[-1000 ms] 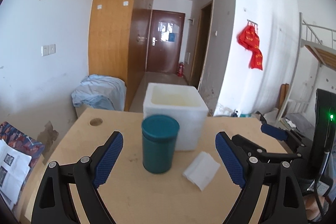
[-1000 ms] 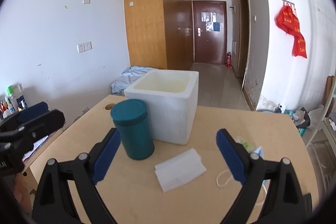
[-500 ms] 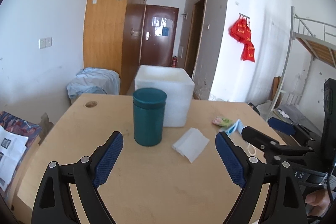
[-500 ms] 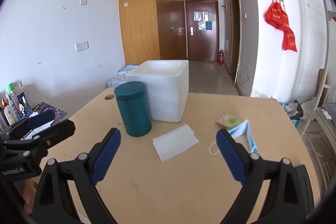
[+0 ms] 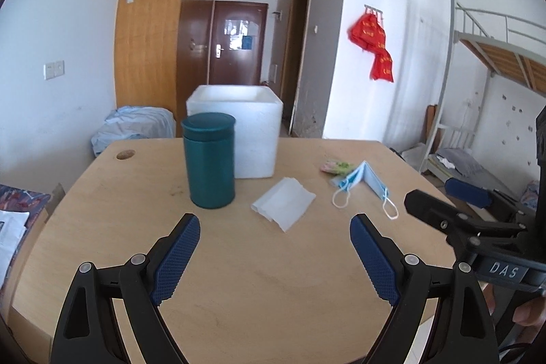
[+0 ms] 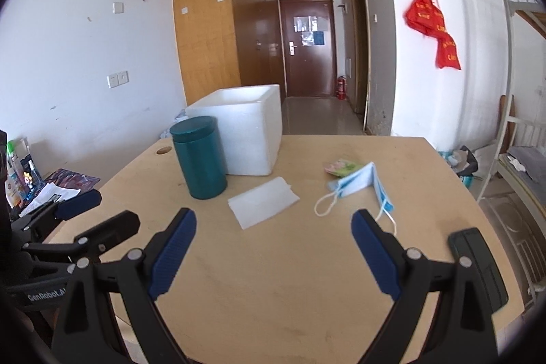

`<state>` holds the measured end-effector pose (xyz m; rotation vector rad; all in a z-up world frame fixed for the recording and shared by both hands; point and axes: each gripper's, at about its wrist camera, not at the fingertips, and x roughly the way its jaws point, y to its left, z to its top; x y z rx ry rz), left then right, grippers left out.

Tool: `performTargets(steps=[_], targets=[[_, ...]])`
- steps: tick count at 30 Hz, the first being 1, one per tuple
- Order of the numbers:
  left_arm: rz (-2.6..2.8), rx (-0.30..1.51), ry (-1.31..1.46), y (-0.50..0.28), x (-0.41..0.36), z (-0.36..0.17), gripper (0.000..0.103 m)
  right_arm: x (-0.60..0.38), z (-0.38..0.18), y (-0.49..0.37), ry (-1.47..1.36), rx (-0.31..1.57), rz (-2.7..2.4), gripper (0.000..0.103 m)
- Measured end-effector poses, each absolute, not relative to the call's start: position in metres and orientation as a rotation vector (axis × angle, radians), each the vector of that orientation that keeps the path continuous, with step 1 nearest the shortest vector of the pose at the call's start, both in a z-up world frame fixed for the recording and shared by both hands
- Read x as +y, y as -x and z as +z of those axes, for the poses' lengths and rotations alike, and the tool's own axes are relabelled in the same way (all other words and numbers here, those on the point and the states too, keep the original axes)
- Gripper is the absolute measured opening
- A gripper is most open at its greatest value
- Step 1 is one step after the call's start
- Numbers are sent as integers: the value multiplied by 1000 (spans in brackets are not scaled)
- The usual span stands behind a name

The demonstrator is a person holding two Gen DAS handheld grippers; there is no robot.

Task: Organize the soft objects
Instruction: 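Move both open tools toward the white cloth and blue face mask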

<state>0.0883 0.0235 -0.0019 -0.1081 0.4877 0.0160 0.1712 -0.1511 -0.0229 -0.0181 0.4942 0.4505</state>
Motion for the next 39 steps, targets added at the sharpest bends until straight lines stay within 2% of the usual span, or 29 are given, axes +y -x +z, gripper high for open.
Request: performTargets(steps=[13, 39], targets=[[-44, 507, 74, -112, 3, -21, 90, -172, -32, -178, 44, 496, 364, 95], [-60, 627, 36, -221, -9, -49, 90, -187, -61, -279, 33, 646, 315, 94]])
